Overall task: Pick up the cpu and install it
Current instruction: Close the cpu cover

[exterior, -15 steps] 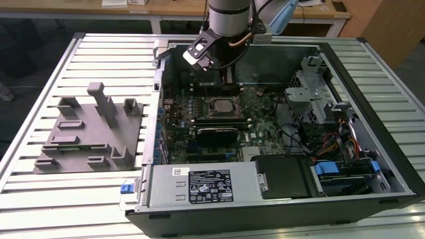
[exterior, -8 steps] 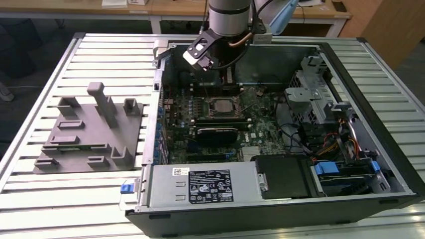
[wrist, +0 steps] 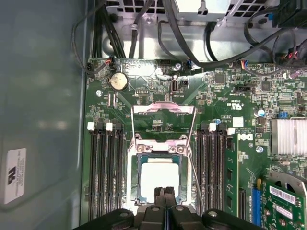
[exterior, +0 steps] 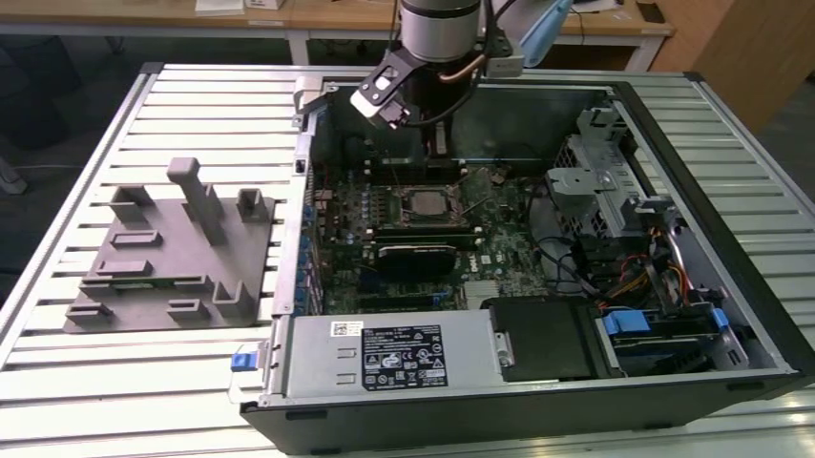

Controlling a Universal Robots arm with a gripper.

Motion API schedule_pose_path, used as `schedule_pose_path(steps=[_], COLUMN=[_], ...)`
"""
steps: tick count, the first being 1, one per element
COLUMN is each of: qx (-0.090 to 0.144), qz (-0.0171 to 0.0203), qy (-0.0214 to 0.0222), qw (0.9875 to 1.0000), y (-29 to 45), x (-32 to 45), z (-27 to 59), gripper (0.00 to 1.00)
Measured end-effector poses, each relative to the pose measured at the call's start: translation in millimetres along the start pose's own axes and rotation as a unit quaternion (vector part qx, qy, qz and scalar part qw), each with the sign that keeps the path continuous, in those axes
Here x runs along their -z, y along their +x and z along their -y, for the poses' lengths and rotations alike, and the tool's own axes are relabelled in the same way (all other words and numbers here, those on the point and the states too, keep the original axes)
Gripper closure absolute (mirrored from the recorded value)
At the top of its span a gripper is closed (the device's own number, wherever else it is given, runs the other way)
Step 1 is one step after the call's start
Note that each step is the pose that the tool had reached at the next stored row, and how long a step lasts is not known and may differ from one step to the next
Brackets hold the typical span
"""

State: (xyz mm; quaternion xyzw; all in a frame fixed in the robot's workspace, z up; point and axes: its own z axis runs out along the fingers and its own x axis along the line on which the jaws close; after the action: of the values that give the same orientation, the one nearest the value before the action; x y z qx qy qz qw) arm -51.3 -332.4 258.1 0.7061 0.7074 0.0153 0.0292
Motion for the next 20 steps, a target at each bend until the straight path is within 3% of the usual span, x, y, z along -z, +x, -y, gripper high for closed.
schedule_pose_path(steps=[7, 20], qx=[0.000, 0.000], qz=[0.0000, 0.0000], qy=[0.0001, 0.0000], qw=[1.0000, 1.0000], y=[0.0, -0.1], x=[2.0, -0.2], z=[-2.5, -37.9], gripper=[0.89, 0.89])
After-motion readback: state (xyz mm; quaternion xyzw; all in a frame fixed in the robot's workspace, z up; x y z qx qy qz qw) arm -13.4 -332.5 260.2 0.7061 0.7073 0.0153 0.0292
